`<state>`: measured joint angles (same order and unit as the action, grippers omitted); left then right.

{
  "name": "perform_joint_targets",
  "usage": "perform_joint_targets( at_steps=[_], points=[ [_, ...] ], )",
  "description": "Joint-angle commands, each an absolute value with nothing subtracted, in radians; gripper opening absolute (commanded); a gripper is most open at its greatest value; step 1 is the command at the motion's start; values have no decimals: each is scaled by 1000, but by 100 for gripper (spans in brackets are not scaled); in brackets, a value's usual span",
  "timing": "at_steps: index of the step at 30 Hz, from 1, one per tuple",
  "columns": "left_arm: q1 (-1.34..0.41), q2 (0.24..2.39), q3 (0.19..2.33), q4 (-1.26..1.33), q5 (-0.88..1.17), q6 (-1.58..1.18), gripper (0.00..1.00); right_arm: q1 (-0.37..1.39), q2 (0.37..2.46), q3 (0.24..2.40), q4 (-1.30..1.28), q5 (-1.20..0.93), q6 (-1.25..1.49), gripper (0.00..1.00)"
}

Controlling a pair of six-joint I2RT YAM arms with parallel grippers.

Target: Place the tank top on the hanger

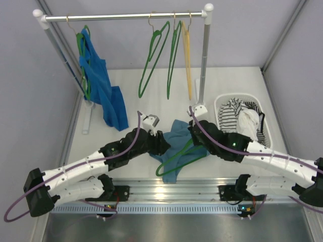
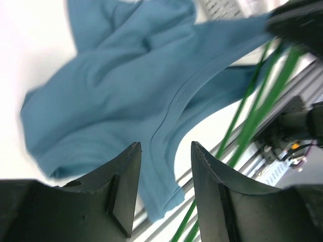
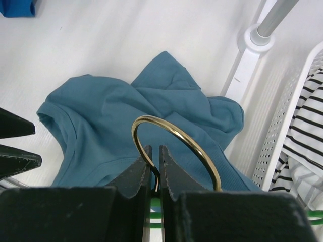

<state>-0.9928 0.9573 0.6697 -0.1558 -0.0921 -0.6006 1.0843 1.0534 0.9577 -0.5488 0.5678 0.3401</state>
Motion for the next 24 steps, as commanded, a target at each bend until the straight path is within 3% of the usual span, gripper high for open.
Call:
perform_joint_targets(
  at_steps=[1, 13, 24],
  points=[
    [-994, 957, 693, -356, -121, -679, 49, 1086, 1011, 950, -499, 546, 321, 0],
    [-994, 934, 517, -316, 294, -782, 53, 1086, 1014, 943, -500, 555, 331, 0],
    [-994, 1086, 523, -238, 337, -738, 55, 1086, 1011, 943, -509, 572, 344, 0]
  ],
)
